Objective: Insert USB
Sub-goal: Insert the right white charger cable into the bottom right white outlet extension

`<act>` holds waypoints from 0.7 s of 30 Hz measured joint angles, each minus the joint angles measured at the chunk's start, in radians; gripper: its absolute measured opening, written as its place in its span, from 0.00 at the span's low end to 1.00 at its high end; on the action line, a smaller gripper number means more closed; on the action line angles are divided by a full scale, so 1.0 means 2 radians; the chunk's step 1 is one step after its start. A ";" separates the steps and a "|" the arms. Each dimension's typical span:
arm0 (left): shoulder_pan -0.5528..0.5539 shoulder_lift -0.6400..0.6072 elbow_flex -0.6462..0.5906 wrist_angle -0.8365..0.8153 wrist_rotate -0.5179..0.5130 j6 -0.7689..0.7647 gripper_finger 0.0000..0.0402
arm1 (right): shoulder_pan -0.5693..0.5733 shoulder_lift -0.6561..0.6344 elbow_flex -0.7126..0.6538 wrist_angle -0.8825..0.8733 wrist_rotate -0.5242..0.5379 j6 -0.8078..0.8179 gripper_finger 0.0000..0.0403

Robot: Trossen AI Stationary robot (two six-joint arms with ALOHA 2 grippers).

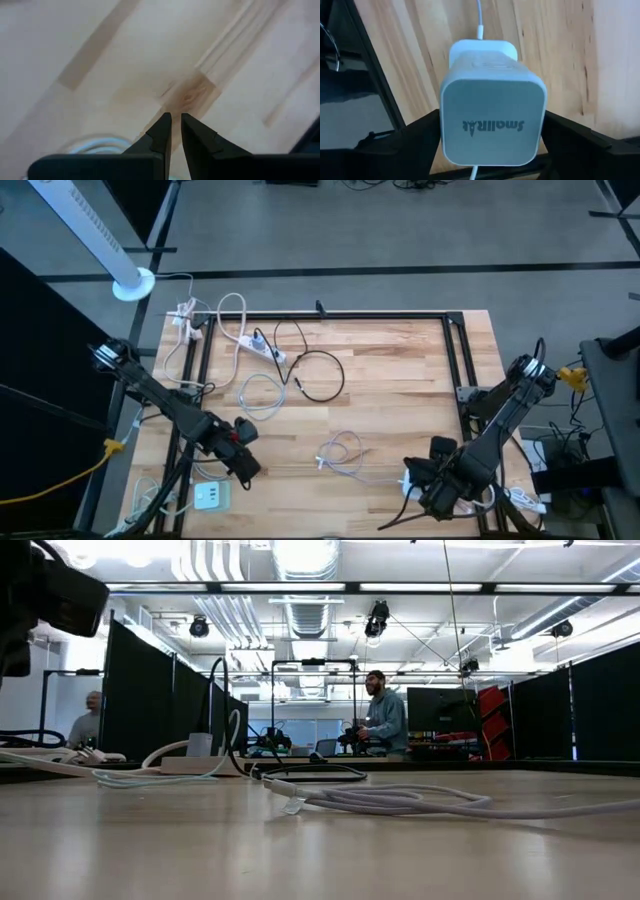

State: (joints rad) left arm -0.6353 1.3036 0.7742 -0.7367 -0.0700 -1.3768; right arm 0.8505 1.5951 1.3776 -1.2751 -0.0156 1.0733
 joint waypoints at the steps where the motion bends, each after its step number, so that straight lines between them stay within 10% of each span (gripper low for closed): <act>1: 0.000 -0.003 0.000 -0.012 0.000 -0.003 0.07 | 0.000 0.000 0.003 0.000 0.004 0.000 0.75; 21: -0.020 -0.004 0.000 -0.090 0.096 -0.135 0.13 | 0.000 -0.001 0.035 -0.029 0.010 -0.015 0.72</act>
State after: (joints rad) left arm -0.6762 1.2953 0.7738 -0.9157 0.1215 -1.6463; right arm 0.8505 1.5932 1.4470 -1.3332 0.0035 1.0432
